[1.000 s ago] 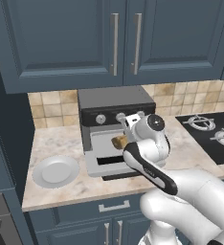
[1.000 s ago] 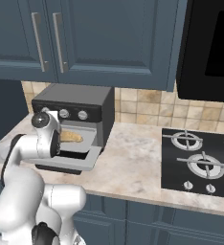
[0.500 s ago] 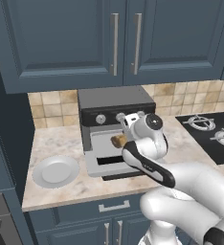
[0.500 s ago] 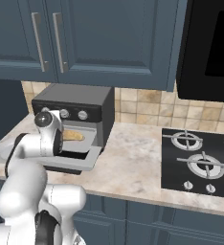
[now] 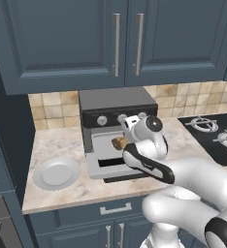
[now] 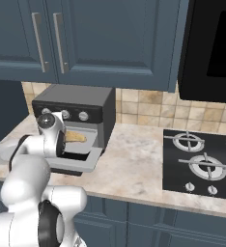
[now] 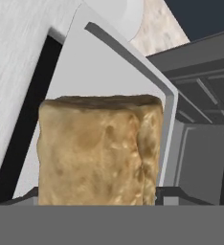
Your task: Pull the toaster oven rack outwards. Pick up the baguette from the plate and place it on the toaster oven rack. Close the toaster oven door fully and set the temperature to the lowest setting.
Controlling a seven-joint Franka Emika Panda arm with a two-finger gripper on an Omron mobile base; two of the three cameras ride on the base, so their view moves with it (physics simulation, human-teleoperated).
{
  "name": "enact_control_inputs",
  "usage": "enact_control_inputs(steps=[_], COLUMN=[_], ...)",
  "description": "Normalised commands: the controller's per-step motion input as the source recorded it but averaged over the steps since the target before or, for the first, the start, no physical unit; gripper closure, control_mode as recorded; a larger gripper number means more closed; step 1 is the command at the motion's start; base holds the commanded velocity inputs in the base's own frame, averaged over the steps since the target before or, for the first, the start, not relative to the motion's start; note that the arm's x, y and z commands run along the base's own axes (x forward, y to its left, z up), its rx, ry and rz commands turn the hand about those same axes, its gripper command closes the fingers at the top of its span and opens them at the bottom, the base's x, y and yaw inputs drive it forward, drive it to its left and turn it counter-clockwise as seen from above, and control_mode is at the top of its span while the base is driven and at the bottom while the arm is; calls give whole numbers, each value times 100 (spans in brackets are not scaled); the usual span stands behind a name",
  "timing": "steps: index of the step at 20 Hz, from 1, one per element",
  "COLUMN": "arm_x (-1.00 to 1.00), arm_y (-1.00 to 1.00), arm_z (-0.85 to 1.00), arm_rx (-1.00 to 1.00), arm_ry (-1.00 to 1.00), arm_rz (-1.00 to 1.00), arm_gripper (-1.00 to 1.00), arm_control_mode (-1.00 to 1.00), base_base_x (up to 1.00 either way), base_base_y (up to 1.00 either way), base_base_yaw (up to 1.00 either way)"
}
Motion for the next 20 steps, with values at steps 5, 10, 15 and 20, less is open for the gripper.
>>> enact_control_inputs(steps=[5,10,15,20], arm_x=[11,10,8,9], arm_y=[0,0,0,0], arm_z=[-9,-10,-10,-10], arm_rx=[0,0,0,0], arm_ry=[0,0,0,0], arm_rz=[0,0,0,0], arm_gripper=[100,100,100,100], arm_control_mode=[-100,-100,-100,-100], base_base_x=[0,0,0,0], base_base_y=[0,0,0,0], base_base_yaw=[0,0,0,0])
